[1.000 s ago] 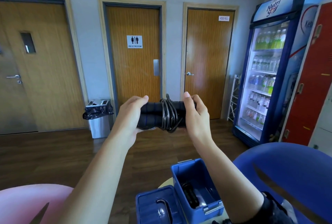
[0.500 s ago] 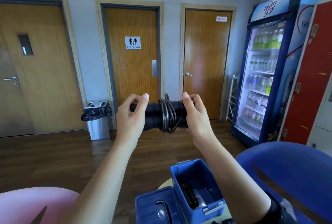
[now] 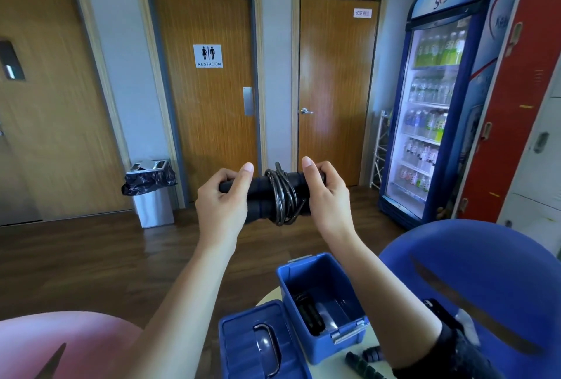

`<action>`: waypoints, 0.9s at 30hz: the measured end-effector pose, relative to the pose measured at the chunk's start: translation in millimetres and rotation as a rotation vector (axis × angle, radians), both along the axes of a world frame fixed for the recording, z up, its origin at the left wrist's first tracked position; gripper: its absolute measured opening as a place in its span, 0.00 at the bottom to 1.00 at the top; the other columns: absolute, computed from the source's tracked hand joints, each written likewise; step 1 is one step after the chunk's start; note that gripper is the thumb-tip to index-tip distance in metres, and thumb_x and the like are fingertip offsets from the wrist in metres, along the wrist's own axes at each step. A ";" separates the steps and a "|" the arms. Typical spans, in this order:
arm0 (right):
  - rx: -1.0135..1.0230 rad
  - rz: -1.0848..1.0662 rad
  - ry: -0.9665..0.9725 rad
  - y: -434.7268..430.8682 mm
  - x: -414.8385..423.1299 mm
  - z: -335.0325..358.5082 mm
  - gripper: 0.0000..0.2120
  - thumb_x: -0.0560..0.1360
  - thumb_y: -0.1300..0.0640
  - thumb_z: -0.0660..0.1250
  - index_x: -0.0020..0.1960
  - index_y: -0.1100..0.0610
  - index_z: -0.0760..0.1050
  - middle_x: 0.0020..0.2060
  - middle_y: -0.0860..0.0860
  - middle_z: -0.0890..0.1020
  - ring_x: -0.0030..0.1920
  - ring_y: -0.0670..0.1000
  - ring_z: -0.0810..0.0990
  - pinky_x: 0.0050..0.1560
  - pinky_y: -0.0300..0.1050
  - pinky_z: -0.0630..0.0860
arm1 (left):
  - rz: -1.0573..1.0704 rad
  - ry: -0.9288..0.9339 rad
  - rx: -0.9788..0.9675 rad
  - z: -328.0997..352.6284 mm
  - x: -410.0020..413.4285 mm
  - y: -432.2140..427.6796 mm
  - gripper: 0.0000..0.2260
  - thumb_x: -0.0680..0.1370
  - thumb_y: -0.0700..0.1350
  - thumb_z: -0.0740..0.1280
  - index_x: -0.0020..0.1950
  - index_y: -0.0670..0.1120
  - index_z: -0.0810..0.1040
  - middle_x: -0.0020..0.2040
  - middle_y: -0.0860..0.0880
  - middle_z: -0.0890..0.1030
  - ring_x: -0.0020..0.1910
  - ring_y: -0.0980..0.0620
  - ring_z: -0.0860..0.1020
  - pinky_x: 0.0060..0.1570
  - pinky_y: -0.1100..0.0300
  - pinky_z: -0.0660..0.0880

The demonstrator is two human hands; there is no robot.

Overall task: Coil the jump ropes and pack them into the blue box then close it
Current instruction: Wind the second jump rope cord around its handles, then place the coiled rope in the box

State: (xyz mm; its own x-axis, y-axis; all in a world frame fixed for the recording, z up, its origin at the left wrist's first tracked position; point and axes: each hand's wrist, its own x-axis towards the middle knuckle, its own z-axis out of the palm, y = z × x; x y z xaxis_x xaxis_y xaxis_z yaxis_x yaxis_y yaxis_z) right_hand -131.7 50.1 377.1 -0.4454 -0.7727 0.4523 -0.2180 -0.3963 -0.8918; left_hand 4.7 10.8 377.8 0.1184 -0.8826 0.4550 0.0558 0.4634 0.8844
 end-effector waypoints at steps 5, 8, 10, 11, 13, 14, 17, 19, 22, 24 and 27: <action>0.216 0.012 -0.298 -10.9 -38.9 -15.6 0.31 0.68 0.26 0.57 0.58 0.50 0.66 0.53 0.54 0.79 0.53 0.56 0.80 0.56 0.60 0.79 | 0.032 0.195 0.234 -24.0 -36.0 -10.6 0.19 0.76 0.53 0.68 0.29 0.49 0.69 0.21 0.56 0.64 0.25 0.58 0.65 0.35 0.60 0.62; 0.333 0.121 -0.428 -12.0 -57.6 -38.9 0.38 0.64 0.27 0.67 0.63 0.50 0.63 0.56 0.55 0.79 0.54 0.57 0.82 0.56 0.58 0.80 | 0.097 0.321 0.349 -48.1 -63.7 -15.8 0.17 0.77 0.54 0.67 0.32 0.47 0.70 0.28 0.51 0.68 0.29 0.53 0.67 0.28 0.64 0.65; 0.422 0.202 -0.436 -16.0 -67.4 -60.6 0.48 0.55 0.27 0.73 0.67 0.50 0.62 0.59 0.55 0.78 0.57 0.57 0.81 0.59 0.59 0.78 | 0.143 0.322 0.362 -65.7 -85.9 -14.7 0.17 0.79 0.53 0.65 0.36 0.44 0.71 0.31 0.50 0.70 0.31 0.52 0.69 0.23 0.70 0.65; 0.444 0.239 -0.446 -18.8 -72.5 -70.3 0.49 0.55 0.30 0.76 0.68 0.50 0.62 0.59 0.54 0.79 0.56 0.56 0.82 0.58 0.58 0.79 | 0.168 0.315 0.366 -75.6 -97.7 -13.8 0.16 0.79 0.53 0.64 0.38 0.42 0.72 0.33 0.49 0.72 0.32 0.52 0.70 0.25 0.70 0.67; 0.443 0.253 -0.507 -28.5 -86.7 -89.5 0.45 0.59 0.40 0.79 0.68 0.53 0.65 0.57 0.55 0.81 0.53 0.55 0.84 0.54 0.55 0.81 | 0.199 0.324 0.391 -95.5 -121.9 -12.1 0.15 0.79 0.53 0.64 0.40 0.43 0.73 0.35 0.49 0.74 0.34 0.52 0.72 0.33 0.64 0.69; 0.448 0.238 -0.546 -34.7 -95.7 -97.4 0.42 0.60 0.43 0.80 0.68 0.54 0.66 0.56 0.55 0.82 0.52 0.55 0.84 0.53 0.54 0.82 | 0.198 0.339 0.414 -105.5 -133.6 -12.2 0.14 0.79 0.53 0.64 0.39 0.45 0.73 0.36 0.49 0.75 0.35 0.52 0.73 0.36 0.61 0.70; 0.509 0.214 -0.573 -51.7 -125.0 -120.1 0.40 0.61 0.46 0.80 0.68 0.56 0.70 0.54 0.56 0.83 0.50 0.55 0.85 0.52 0.53 0.82 | 0.152 0.382 0.496 -135.8 -161.7 -16.5 0.11 0.78 0.52 0.66 0.38 0.49 0.75 0.40 0.46 0.79 0.41 0.48 0.77 0.44 0.54 0.74; 0.569 0.230 -0.583 -60.4 -144.7 -134.7 0.35 0.62 0.48 0.80 0.65 0.57 0.72 0.53 0.57 0.84 0.50 0.55 0.85 0.52 0.55 0.82 | 0.103 0.359 0.563 -155.7 -173.2 -22.2 0.09 0.78 0.52 0.67 0.39 0.50 0.76 0.44 0.45 0.80 0.44 0.47 0.79 0.48 0.49 0.76; 0.649 0.296 -0.629 -72.2 -167.8 -156.7 0.22 0.69 0.53 0.76 0.60 0.58 0.76 0.55 0.59 0.83 0.52 0.56 0.83 0.48 0.51 0.83 | 0.049 0.327 0.643 -180.6 -184.5 -31.2 0.08 0.77 0.49 0.68 0.40 0.49 0.77 0.43 0.43 0.79 0.44 0.44 0.78 0.47 0.47 0.76; 0.696 0.324 -0.617 -83.3 -180.4 -175.3 0.20 0.71 0.54 0.74 0.60 0.60 0.76 0.55 0.58 0.82 0.51 0.53 0.83 0.45 0.47 0.83 | 0.012 0.308 0.705 -195.0 -187.9 -38.2 0.08 0.78 0.48 0.68 0.41 0.46 0.76 0.41 0.44 0.78 0.42 0.46 0.77 0.38 0.52 0.76; 0.764 0.366 -0.589 -100.5 -194.5 -202.8 0.20 0.72 0.56 0.73 0.62 0.59 0.75 0.54 0.56 0.81 0.48 0.51 0.83 0.45 0.46 0.83 | -0.031 0.204 0.779 -217.5 -185.7 -49.7 0.08 0.79 0.47 0.66 0.41 0.45 0.77 0.45 0.45 0.80 0.46 0.46 0.80 0.41 0.52 0.78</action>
